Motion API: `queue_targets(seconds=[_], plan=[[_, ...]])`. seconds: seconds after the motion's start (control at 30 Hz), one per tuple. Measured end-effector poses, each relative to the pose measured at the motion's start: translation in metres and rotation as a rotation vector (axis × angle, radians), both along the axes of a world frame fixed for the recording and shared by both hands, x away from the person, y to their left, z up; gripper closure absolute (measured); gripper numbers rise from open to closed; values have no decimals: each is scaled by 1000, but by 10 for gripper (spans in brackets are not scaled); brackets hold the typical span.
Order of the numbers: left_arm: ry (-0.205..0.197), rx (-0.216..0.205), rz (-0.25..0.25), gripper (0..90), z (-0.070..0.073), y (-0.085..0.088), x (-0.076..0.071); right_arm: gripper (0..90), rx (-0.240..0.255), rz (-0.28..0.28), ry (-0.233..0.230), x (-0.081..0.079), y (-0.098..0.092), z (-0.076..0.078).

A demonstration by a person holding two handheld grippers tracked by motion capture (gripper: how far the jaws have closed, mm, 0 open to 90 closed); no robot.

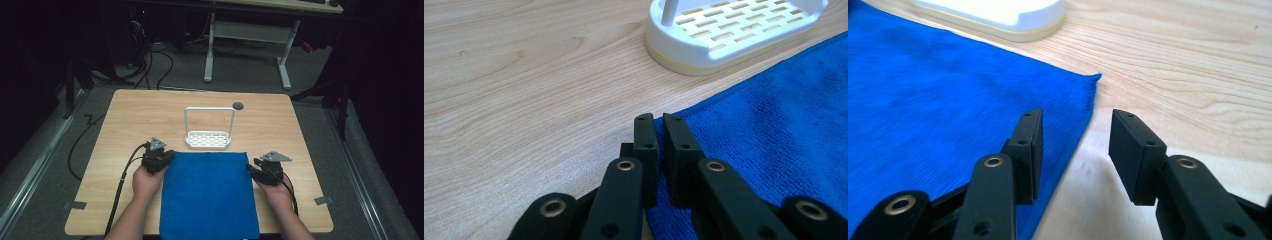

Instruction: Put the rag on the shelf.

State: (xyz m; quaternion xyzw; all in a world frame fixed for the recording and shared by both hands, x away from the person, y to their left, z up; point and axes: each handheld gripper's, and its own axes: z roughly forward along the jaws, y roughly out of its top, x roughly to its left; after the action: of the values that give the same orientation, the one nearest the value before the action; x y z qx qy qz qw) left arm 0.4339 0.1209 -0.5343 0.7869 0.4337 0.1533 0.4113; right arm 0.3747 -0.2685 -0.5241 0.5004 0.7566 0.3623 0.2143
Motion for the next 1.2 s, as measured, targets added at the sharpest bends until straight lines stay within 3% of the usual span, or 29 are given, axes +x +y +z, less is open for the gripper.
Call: queue_targets(seconds=[0.03,0.2,0.43,0.53,0.77,1.0,1.2], plan=[[2,-2,0,849,0,0,0,571,-7,-14,7,11,3,0],[5,-5,3,850,0,0,0,567,-7,-32,16,29,8,1],[6,-4,4,843,0,0,0,562,-22,-19,57,44,18,-4],[8,-4,5,841,0,0,1,624,-55,-15,40,42,20,-5],[17,-1,-2,841,0,0,1,855,-48,16,30,38,25,-6],[26,-12,-6,847,-1,0,2,882,-45,16,29,37,26,-3],[27,-26,-24,863,-1,1,1,882,-1,32,-76,21,25,9]])
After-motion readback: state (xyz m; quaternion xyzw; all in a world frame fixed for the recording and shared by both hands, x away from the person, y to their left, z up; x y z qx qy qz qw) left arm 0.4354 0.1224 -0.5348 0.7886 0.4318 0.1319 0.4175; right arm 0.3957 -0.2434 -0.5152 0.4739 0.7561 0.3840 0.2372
